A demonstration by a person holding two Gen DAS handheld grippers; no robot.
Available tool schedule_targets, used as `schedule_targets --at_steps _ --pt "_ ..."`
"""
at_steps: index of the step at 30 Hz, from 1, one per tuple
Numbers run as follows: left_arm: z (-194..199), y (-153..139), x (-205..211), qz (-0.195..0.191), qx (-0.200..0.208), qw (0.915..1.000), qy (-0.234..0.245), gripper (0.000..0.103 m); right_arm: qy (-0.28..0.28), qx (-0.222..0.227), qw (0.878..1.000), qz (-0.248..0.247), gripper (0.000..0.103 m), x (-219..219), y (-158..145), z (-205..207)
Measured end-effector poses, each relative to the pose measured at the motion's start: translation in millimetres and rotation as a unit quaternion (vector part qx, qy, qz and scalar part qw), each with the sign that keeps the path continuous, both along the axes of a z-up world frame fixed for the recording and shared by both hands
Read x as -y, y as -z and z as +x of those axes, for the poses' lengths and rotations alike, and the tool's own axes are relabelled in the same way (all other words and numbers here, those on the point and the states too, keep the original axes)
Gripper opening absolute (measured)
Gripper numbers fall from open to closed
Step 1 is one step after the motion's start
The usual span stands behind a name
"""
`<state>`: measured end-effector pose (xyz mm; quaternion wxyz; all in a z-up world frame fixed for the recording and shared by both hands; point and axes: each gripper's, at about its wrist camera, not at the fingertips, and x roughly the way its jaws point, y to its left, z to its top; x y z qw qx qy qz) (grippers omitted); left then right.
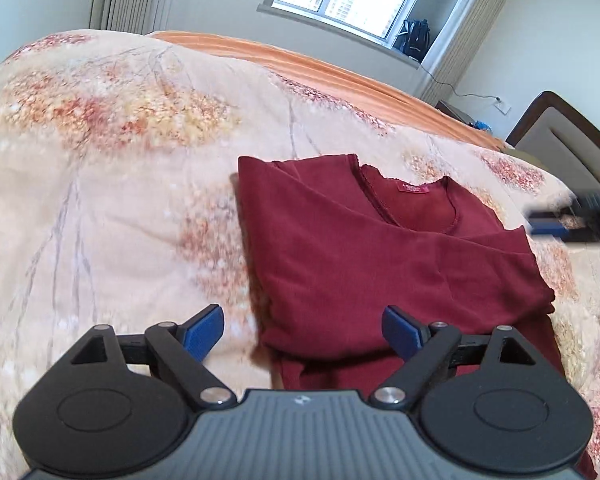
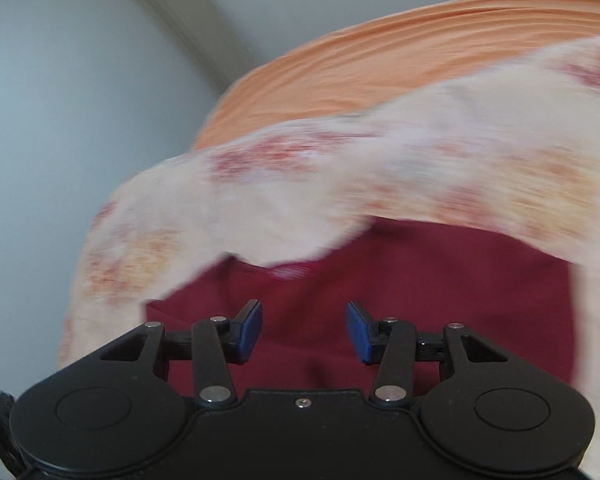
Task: Fold small clothes
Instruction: 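Release the sleeve with the right gripper and lift away, then move both grippers to the sweater's bottom hem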
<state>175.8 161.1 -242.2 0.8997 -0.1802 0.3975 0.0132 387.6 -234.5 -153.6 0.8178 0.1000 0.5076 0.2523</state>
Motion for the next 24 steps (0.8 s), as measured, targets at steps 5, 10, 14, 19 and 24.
schedule_targets --at_steps 5,10,14,19,24 --pt "16.2 -0.1 10.8 0.010 -0.011 0.9999 0.002 0.090 0.015 0.002 0.998 -0.061 0.050 56.0 19.5 -11.1" --pt "24.1 -7.0 30.8 0.028 -0.020 0.9993 0.015 0.090 0.005 -0.031 0.997 -0.074 0.049 57.5 43.2 -13.2" --pt "31.7 -13.8 46.8 0.037 -0.020 0.9988 0.026 0.090 0.004 -0.046 0.998 -0.049 0.040 63.5 50.5 -14.1" --pt "47.7 -19.5 63.7 0.044 -0.013 0.9981 0.041 0.090 0.007 -0.028 0.999 -0.023 0.007 77.2 34.9 -12.4" --pt "68.0 0.6 73.2 0.044 -0.039 0.9968 0.053 0.092 -0.010 -0.040 0.998 -0.046 0.011 86.0 37.1 -5.7"
